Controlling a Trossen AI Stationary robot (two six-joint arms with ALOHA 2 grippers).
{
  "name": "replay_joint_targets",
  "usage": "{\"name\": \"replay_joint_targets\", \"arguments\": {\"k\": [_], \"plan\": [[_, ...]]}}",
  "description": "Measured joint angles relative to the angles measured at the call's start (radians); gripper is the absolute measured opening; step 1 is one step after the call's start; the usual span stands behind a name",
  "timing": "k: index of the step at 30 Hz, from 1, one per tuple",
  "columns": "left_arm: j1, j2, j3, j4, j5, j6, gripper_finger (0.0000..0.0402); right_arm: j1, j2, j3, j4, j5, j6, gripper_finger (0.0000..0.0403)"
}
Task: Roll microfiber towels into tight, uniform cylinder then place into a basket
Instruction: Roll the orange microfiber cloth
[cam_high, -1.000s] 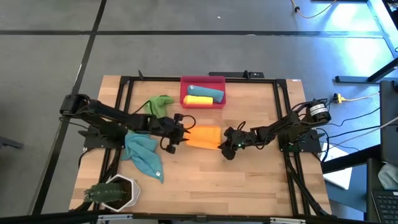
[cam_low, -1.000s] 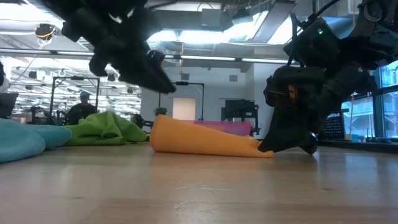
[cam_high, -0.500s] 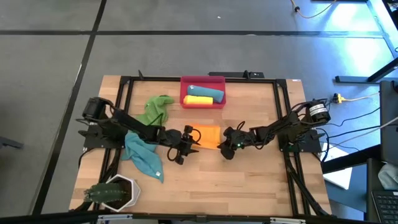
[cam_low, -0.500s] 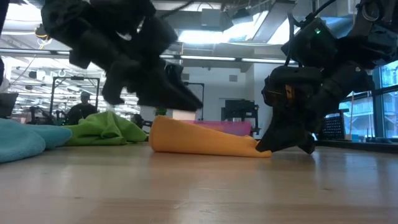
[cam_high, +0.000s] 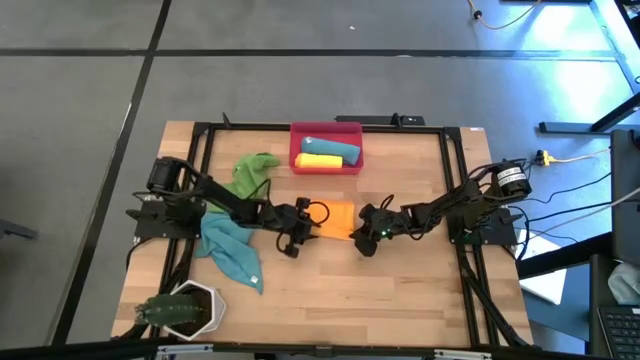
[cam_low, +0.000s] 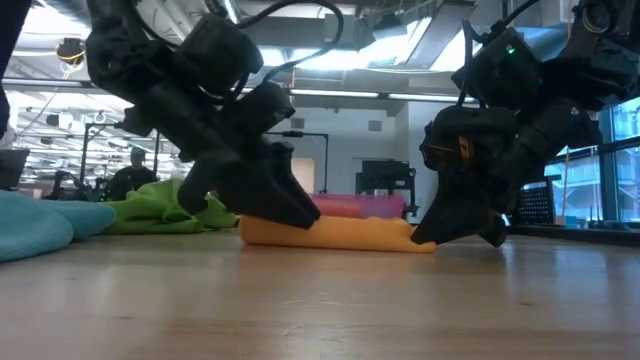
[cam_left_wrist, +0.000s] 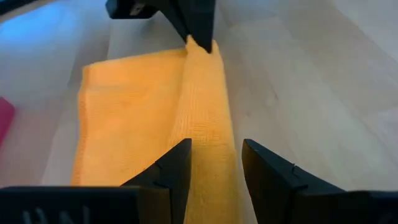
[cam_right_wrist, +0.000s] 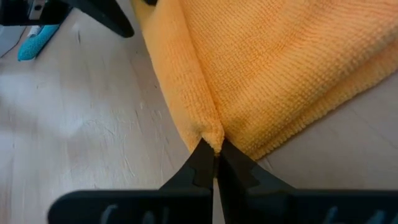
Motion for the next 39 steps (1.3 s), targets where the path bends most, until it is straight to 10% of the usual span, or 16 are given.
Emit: {"name": "replay_joint_targets", "arguments": {"k": [13, 25, 39], "plan": [[0.034, 0.0, 0.0, -0.074, 0.0, -0.053, 0.0131, 0.0, 0.0, 0.0, 0.01, 0.007, -0.067, 0.0018], [0.029, -0.002, 0.0, -0.12, 0.004, -0.081, 0.0131, 0.0, -0.04, 0.014, 0.079, 0.034, -0.279, 0.0122], [0.034, -0.002, 0.0, -0.124, 0.009, -0.1, 0.0131, 0.088, 0.003, 0.186, 0.055, 0.07, -0.782, 0.0159]]}}
